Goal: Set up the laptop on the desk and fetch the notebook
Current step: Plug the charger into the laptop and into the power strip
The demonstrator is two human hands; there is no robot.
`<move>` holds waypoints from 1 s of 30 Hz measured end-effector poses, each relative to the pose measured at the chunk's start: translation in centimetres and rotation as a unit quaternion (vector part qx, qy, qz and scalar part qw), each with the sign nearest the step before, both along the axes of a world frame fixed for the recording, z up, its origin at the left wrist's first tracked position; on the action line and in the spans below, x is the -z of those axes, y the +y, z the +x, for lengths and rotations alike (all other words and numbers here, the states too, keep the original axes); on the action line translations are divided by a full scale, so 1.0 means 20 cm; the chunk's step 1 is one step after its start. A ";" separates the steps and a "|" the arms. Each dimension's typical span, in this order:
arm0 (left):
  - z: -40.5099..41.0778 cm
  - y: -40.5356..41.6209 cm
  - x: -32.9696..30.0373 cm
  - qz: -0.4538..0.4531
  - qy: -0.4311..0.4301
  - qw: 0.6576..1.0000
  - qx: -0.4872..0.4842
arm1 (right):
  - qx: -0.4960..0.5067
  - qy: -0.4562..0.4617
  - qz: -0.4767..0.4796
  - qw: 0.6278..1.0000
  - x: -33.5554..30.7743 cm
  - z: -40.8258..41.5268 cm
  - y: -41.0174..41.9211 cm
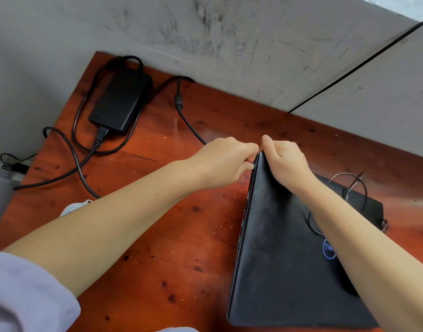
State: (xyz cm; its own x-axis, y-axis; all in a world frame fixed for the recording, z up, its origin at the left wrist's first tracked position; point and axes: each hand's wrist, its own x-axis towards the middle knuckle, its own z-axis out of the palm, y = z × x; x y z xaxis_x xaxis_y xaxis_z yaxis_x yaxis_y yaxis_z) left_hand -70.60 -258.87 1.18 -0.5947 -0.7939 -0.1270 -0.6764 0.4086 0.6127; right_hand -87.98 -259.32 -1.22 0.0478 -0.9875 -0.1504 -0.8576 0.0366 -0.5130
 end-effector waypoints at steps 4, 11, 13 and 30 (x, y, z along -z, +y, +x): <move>0.02 -0.02 0.10 0.032 -0.005 0.999 -0.008 | 0.001 0.039 0.019 0.999 0.09 0.03 -0.03; 0.03 0.00 0.33 0.032 -0.071 0.997 -0.020 | -0.025 0.096 0.055 0.994 0.28 0.05 -0.03; 0.02 0.00 0.37 0.017 -0.086 0.996 -0.021 | -0.034 0.085 0.062 0.994 0.30 0.04 -0.04; -0.04 0.10 0.40 -0.035 -0.142 0.982 -0.117 | -0.118 0.133 0.110 0.978 0.21 0.04 -0.02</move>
State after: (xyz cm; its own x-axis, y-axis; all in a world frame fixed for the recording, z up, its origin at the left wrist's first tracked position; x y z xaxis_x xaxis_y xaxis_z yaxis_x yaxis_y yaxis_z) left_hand -71.46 -256.91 -6.92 -0.3443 -0.9171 -0.2010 -0.8961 0.2572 0.3616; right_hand -87.10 -259.72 -5.32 0.2005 -0.8963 -0.3954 -0.9575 -0.0940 -0.2725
